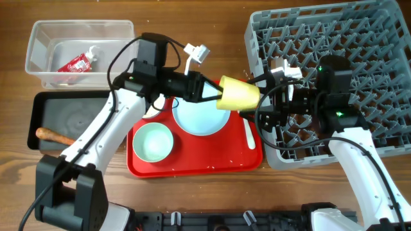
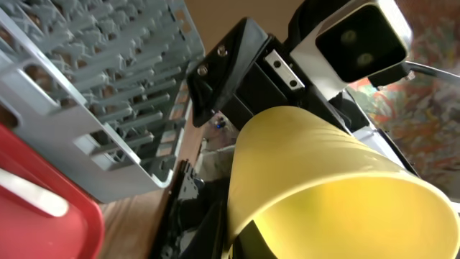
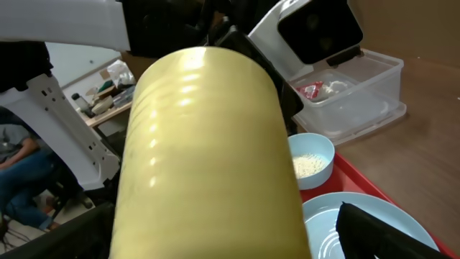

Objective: Sort waste into correct bins and load items into the dishwasher rack
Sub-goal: 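Hand the yellow cup from the left gripper to the right gripper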

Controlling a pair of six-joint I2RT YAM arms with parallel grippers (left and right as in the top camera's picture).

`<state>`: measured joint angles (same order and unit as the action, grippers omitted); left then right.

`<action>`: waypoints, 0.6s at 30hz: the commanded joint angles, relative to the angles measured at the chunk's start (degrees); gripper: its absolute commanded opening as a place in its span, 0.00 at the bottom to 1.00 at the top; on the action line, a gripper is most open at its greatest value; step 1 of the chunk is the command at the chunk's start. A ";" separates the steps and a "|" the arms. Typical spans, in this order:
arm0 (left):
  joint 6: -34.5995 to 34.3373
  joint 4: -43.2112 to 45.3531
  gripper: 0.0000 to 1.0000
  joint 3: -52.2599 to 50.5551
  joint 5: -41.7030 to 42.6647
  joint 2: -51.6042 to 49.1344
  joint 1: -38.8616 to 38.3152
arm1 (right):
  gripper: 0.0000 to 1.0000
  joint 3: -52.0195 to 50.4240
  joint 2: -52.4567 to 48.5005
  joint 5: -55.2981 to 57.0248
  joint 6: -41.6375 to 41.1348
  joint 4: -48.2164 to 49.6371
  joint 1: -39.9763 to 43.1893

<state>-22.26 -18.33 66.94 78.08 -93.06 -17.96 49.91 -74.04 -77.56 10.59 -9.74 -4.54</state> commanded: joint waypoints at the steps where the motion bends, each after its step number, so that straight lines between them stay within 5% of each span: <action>1: -1.40 0.09 0.04 0.63 -0.17 -0.50 -0.83 | 0.97 1.03 -0.37 -2.01 -0.52 2.08 -0.13; 9: -2.25 -0.24 0.04 0.63 -1.68 -0.50 -1.22 | 0.88 1.03 -0.37 -2.23 -5.25 8.04 -0.13; 18: -2.25 0.87 0.04 0.63 -1.66 -0.50 -1.22 | 0.90 1.03 -0.39 -2.51 -6.29 7.30 -0.13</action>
<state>-23.99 -17.87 66.94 76.36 -93.08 -18.87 49.93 -74.04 -78.00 4.54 -2.48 -4.54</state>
